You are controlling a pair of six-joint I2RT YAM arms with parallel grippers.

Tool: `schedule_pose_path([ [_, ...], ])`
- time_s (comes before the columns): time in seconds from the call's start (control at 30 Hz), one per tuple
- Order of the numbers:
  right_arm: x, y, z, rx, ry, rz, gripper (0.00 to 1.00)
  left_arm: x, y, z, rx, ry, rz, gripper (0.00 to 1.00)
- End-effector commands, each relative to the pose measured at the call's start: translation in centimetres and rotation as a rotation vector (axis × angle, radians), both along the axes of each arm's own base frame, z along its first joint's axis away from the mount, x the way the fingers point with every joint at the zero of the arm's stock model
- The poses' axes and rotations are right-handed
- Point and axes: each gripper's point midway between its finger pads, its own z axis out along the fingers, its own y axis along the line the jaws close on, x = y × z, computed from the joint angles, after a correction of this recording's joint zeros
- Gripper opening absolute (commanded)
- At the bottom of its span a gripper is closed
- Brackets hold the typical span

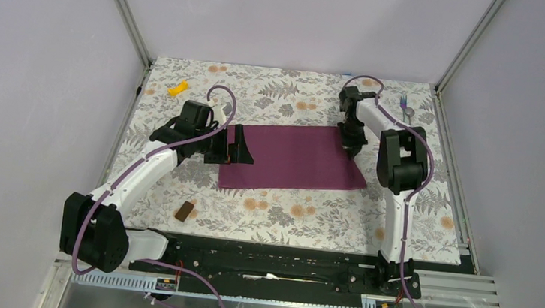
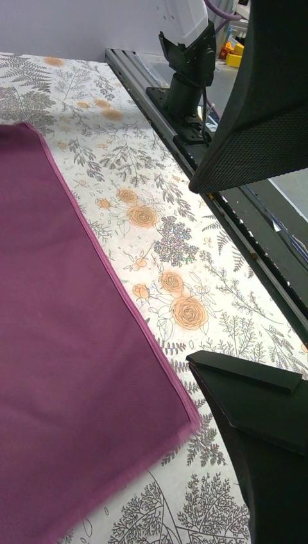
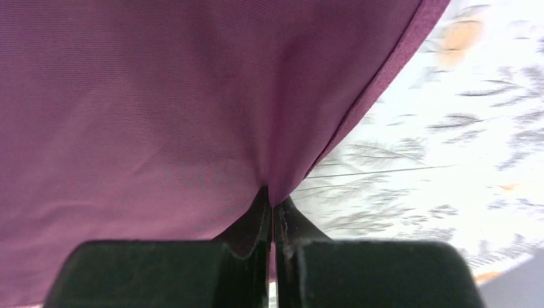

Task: Fold the napkin into a case and place the utensils inside
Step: Pick up the rectangle-folded napkin from the center of the board, then fold the rectangle-folded napkin at the center of the board.

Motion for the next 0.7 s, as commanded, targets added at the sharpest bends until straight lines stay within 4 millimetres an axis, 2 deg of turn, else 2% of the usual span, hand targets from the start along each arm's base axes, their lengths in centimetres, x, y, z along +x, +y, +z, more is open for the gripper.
schedule_pose_path([
  [0.0, 1.3, -8.7, -1.3, -0.262, -0.035, 0.022, 0.0, 0.4, -0.3, 2.4, -0.023, -0.077, -0.022, 0.99],
  [0.13, 2.1, -12.7, 0.2, -0.368, -0.084, 0.039, 0.0, 0.2, -0.4, 2.4, -0.03, -0.068, -0.025, 0.99],
  [0.27, 2.4, -15.6, 1.5, -0.438, -0.113, 0.006, 0.0, 0.2, -0.5, 2.5, -0.028, -0.061, -0.029, 0.99],
  [0.37, 2.8, -15.2, 2.4, -0.433, -0.144, -0.008, 0.0, 0.1, -0.4, 2.6, -0.027, -0.066, -0.028, 0.99],
  [0.47, 2.5, -14.0, 3.3, -0.464, -0.146, 0.012, 0.0, -0.1, -0.4, 2.9, -0.033, -0.072, -0.029, 0.99],
  [0.6, 1.6, -11.3, 4.6, -0.533, -0.168, 0.046, 0.0, -0.4, -0.1, 3.3, -0.019, -0.086, -0.028, 0.99],
  [0.67, 0.9, -9.2, 5.0, -0.524, -0.167, 0.042, 0.0, -0.5, 0.2, 3.5, -0.011, -0.094, -0.024, 0.99],
])
